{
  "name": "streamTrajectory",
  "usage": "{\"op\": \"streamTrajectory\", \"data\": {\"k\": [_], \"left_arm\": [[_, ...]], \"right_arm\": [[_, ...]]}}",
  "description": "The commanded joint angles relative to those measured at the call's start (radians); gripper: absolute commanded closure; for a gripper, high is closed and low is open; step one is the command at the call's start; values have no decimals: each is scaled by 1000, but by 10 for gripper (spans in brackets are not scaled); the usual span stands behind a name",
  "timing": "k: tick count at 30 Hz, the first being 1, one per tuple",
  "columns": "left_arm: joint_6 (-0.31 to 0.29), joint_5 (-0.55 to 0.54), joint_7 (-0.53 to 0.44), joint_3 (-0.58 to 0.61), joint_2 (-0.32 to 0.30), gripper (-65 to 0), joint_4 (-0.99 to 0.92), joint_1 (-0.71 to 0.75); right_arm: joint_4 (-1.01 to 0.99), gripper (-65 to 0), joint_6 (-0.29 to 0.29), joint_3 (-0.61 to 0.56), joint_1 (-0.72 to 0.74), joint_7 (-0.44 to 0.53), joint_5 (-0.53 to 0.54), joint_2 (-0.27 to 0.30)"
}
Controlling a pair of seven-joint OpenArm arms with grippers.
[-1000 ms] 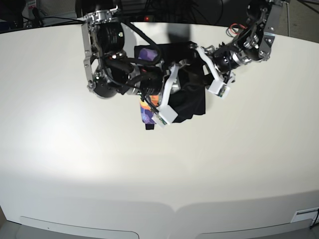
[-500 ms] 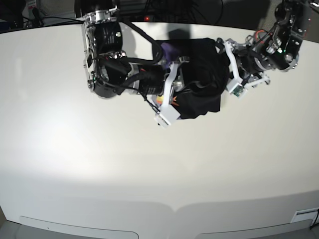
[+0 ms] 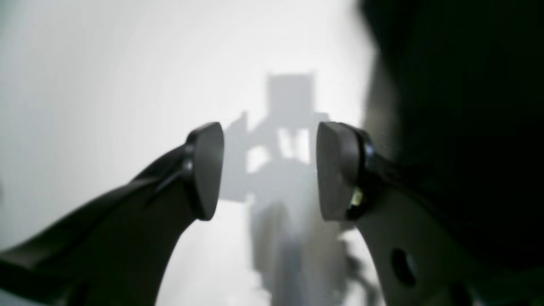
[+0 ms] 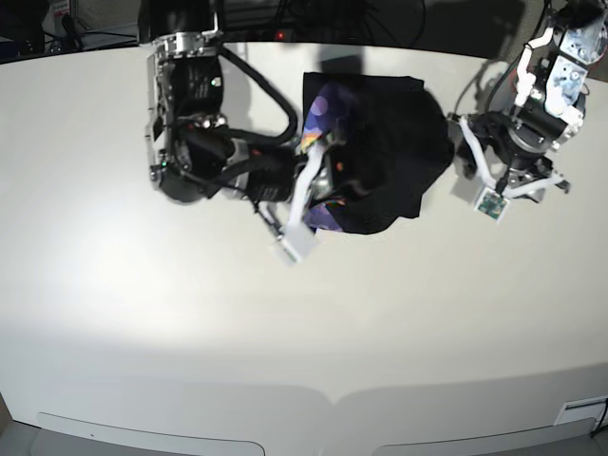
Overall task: Fold the T-shirt properly
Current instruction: 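Release the folded end and open both grippers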
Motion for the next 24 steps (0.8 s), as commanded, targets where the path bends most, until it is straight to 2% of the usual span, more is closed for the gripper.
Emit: {"op": "streamTrajectory", "data": {"k": [1, 4, 6, 10, 12, 17, 19, 20, 22, 24], "left_arm": [[38, 34, -18, -6, -25, -339, 17, -8], [137, 56, -19, -6, -55, -339, 18, -8], [152, 4, -30, -6, -61, -339, 18, -8], [100, -160, -80, -6, -60, -339, 30, -8], [68, -211, -99, -6, -60, -339, 71, 3], [-5, -221, -182, -6, -60, -336, 283, 105], [-74, -242, -227, -6, -60, -266, 351, 151], [-112, -261, -263, -6, -60, -191, 368, 173], [-172, -284, -338, -6, -55, 0, 371, 208], [-175, -283, -360, -6, -29, 0, 364, 230]], "right_arm": [[18, -173, 5, 19, 24, 19, 25, -5], [18, -173, 5, 89, 43, 23, -7, 3], [18, -171, 5, 123, 44, 32, -19, 21], [18, -89, 5, 148, 43, 34, -61, 74], [18, -84, 5, 149, 43, 35, -101, 113], [18, -84, 5, 149, 43, 64, -166, 208], [18, -84, 5, 150, 43, 73, -190, 220], [18, -84, 5, 153, 43, 73, -193, 222], [18, -84, 5, 160, 42, 73, -193, 222], [18, -84, 5, 172, 41, 74, -193, 222]]}}
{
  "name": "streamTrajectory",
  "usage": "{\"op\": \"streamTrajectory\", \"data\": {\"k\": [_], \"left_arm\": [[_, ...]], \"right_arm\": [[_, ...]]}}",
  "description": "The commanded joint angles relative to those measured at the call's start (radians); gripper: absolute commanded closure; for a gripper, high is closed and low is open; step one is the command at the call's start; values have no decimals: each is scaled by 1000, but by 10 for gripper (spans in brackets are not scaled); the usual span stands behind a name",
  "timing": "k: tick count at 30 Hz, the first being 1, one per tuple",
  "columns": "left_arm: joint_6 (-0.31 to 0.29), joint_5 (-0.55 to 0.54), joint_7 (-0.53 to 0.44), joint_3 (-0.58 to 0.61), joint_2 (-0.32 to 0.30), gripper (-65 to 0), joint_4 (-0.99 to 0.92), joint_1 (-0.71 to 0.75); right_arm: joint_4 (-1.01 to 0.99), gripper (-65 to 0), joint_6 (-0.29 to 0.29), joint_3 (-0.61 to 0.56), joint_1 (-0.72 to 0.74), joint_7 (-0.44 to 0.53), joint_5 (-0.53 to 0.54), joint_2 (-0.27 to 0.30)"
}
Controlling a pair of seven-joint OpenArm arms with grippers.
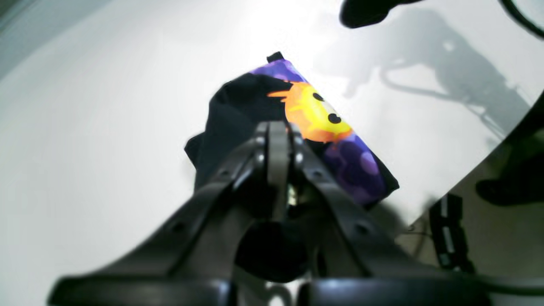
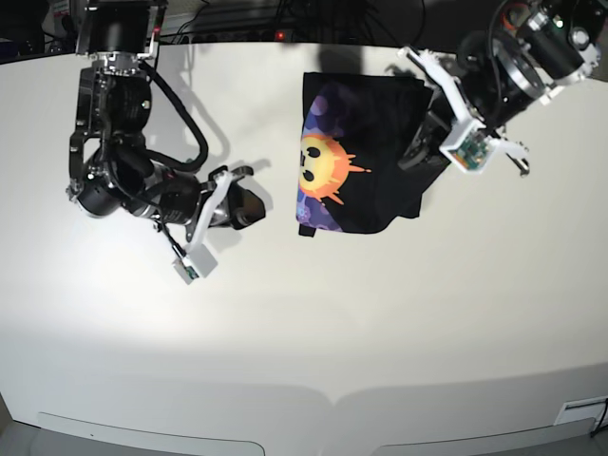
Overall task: Fold the T-shirt properly
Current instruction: 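Release the folded end and open both grippers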
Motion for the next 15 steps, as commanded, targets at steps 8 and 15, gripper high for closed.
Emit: {"op": "streamTrajectory", "data": {"k": [8, 15], "left_arm": [[-84, -5, -49, -4, 159, 0, -180, 1], [-134, 124, -108, -5, 259, 0, -302, -8]], "right_arm": [[18, -84, 5, 18, 17, 23, 35, 9], [18, -84, 5, 18, 17, 31, 35, 8]]}}
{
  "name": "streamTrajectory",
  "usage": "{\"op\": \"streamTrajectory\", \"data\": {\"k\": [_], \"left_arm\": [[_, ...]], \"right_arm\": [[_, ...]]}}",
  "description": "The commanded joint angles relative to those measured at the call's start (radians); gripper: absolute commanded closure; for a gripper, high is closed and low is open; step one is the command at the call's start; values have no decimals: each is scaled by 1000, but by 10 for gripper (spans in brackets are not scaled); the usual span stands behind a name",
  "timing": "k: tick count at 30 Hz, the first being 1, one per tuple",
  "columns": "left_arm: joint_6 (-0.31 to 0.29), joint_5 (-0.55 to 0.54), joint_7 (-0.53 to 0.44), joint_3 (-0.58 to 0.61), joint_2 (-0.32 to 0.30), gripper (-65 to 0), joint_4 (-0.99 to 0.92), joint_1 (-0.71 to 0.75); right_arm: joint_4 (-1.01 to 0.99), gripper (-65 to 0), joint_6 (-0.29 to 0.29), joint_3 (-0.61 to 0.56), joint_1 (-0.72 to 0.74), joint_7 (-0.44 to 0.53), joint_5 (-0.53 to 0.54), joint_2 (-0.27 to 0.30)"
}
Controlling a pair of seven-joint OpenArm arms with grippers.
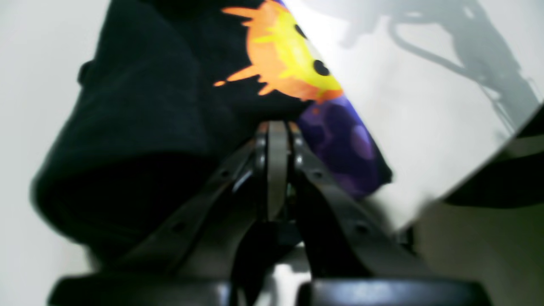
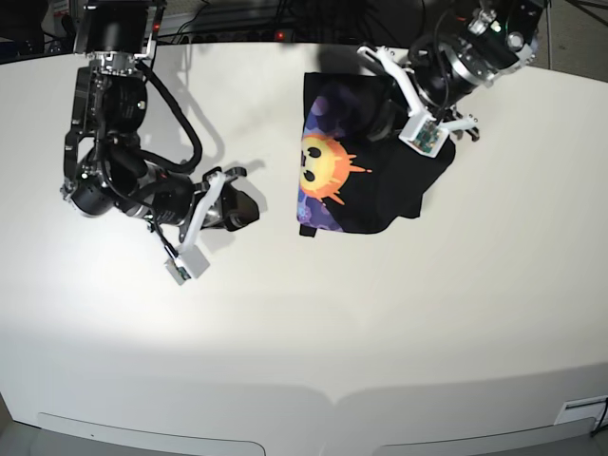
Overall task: Fold the T-shirt properly
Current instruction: 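Release the folded end and open both grippers, then grasp the folded bundle with both grippers and rotate it upright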
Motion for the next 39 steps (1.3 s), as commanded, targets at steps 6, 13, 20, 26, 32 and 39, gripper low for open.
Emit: {"op": "streamTrajectory", "data": {"k": [6, 13, 20, 26, 32, 39], "left_arm": [[40, 74, -15, -4, 14, 0, -99, -96], [139, 136, 1, -6, 13, 0, -222, -265], [269, 229, 41, -6, 11, 0, -324, -411], [352, 240, 81, -7, 11, 0, -394, -494], [403, 109, 175, -6, -14, 0, -331, -460], [393, -22, 127, -6, -70, 0, -152, -228]], "right_arm": [[18, -84, 5, 1, 17, 17, 27, 5], [18, -84, 5, 1, 17, 13, 27, 5], [18, -84, 5, 1, 14, -2, 27, 5], [18, -84, 5, 1, 5, -4, 43, 5], [18, -44, 5, -1, 4, 37, 130, 0], [13, 0, 5, -113, 11, 205, -14, -6]]}}
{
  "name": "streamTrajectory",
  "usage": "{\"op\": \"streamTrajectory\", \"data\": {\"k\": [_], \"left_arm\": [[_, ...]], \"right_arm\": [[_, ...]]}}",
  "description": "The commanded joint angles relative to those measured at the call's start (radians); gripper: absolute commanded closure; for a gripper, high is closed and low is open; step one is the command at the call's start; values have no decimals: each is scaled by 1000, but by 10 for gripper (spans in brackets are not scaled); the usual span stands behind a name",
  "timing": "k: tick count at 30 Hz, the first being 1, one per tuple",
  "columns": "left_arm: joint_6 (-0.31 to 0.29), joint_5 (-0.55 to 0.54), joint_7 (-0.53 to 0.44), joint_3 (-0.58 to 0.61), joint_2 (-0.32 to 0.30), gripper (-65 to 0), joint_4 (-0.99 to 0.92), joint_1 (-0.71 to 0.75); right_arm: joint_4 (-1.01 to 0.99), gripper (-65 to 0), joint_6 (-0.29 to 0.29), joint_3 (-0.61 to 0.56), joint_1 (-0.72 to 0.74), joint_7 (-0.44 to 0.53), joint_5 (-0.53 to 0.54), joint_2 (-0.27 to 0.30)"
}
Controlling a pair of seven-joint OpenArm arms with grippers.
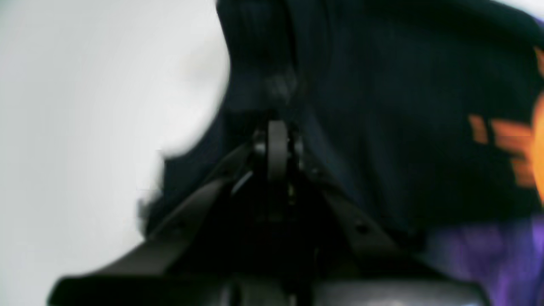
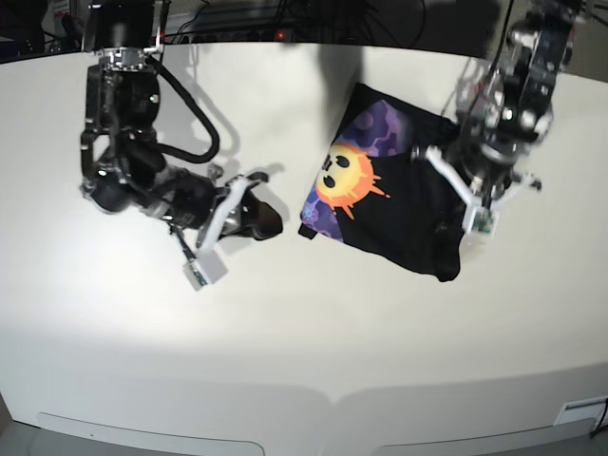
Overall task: Fold the T-shirt properly
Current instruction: 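Grasp the folded bundle with both grippers and rotate it upright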
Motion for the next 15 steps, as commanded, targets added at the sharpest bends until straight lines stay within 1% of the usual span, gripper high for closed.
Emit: {"op": "streamTrajectory", "data": {"k": [1, 3, 5, 8, 12, 15], "left_arm": [[0, -14, -60, -3, -2, 0, 19, 24], [0, -31, -121, -3, -2, 0, 16, 86], [1, -18, -129, -3, 1, 0, 10, 126], [1, -19, -145, -3, 3, 0, -34, 148], [1, -18, -154, -3, 31, 0, -123, 138], [0, -10, -172, -3, 42, 0, -163, 134]], "right_arm": [[7, 0, 5, -18, 25, 55, -7, 3], [-17, 0, 5, -68, 39, 108, -74, 3], [-53, 0, 5, -116, 56, 159, -142, 3], [-129, 0, 5, -166, 89, 245, -224, 3], [-252, 0, 2, -183, 136, 339, -278, -6], [-334, 0, 2, -182, 177, 365, -321, -44]]}}
